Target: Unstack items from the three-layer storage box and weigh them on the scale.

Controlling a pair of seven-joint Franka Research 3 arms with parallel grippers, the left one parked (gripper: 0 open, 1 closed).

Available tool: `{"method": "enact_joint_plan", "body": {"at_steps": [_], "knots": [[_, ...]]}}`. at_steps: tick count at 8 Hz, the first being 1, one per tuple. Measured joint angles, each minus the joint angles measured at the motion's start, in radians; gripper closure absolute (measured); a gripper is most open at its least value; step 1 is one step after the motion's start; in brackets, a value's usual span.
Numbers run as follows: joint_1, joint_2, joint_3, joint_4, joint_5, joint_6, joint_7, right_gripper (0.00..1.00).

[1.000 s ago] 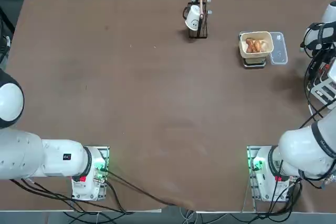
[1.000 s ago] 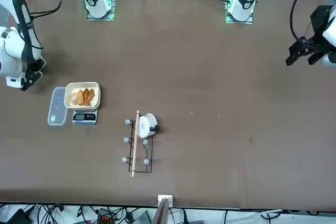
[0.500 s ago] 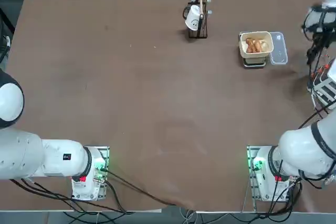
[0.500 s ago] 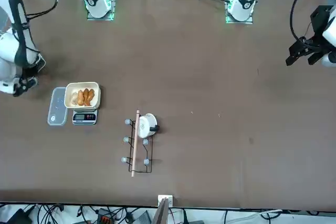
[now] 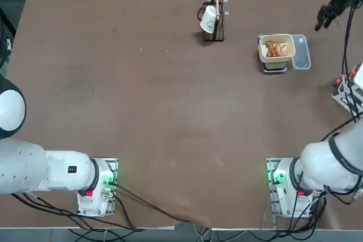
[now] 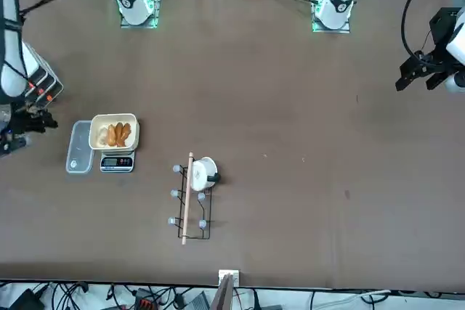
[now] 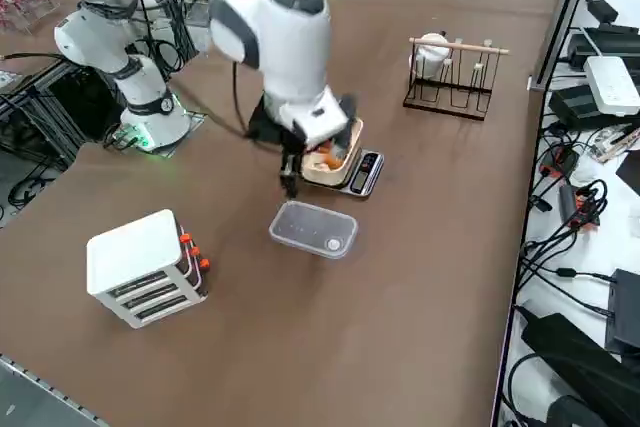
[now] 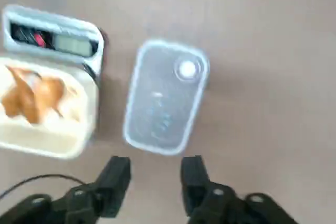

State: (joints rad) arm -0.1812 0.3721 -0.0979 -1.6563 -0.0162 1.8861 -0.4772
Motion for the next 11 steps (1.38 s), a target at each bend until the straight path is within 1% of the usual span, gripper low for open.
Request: {"method": "enact_joint_plan", "body": {"at_steps": [1, 2, 3, 4, 5, 6, 7, 8, 9, 10, 11], "knots": [[0.030, -0.002, 0.001, 0.056, 0.012, -0.037, 0.070, 0.14], [0.051, -0.006, 0.002, 0.118, 0.052, -0.099, 0.163, 0.00], [0.071, -0.017, 0.003, 0.170, 0.086, -0.156, 0.268, 0.00], [0.094, -0.040, 0.006, 0.205, 0.092, -0.185, 0.337, 0.00], [0.118, -0.076, 0.008, 0.217, 0.092, -0.217, 0.366, 0.00], [0.145, -0.122, 0.009, 0.209, 0.084, -0.257, 0.372, 0.00], [0.173, -0.182, 0.012, 0.169, 0.073, -0.270, 0.379, 0.00], [0.180, -0.250, 0.036, 0.105, 0.061, -0.269, 0.384, 0.00], [0.170, -0.315, 0.081, 0.028, 0.036, -0.244, 0.393, 0.00], [0.167, -0.372, 0.111, -0.052, 0.017, -0.203, 0.412, 0.00], [0.167, -0.409, 0.122, -0.105, 0.013, -0.192, 0.432, 0.00]]}}
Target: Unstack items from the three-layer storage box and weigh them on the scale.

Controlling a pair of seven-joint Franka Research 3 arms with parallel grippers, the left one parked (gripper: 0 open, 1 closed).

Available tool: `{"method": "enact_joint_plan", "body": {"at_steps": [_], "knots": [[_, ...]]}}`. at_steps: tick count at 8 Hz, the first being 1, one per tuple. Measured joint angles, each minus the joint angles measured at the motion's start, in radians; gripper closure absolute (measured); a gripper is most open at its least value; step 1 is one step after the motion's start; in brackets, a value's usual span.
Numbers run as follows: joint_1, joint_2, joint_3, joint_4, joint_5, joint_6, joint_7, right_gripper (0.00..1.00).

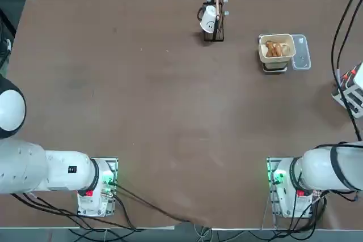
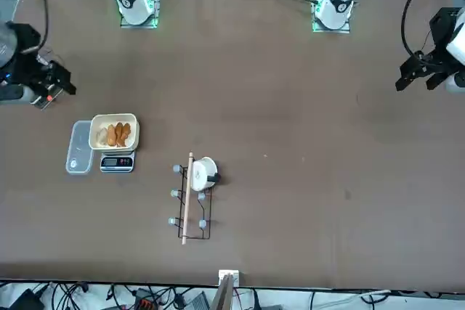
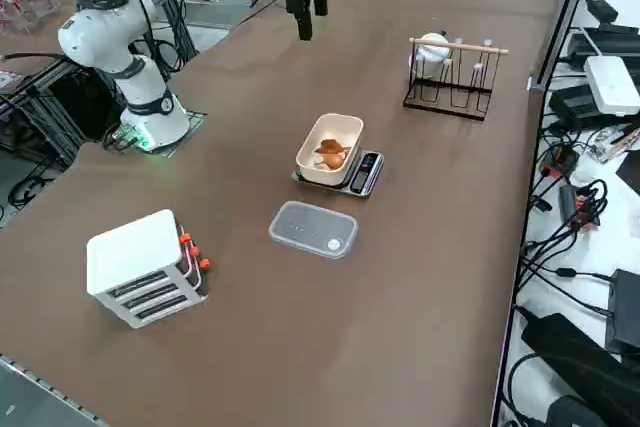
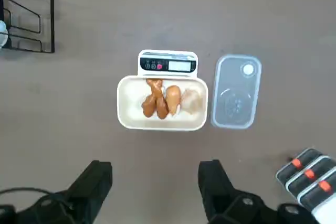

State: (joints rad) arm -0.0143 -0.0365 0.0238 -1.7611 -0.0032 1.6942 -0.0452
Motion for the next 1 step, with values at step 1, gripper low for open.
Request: {"method": "enact_joint_plan", "body": {"at_steps": [1], "knots": [[0.002, -0.017, 0.000, -0.023, 0.000, -0.006, 0.007, 0.00]]}}
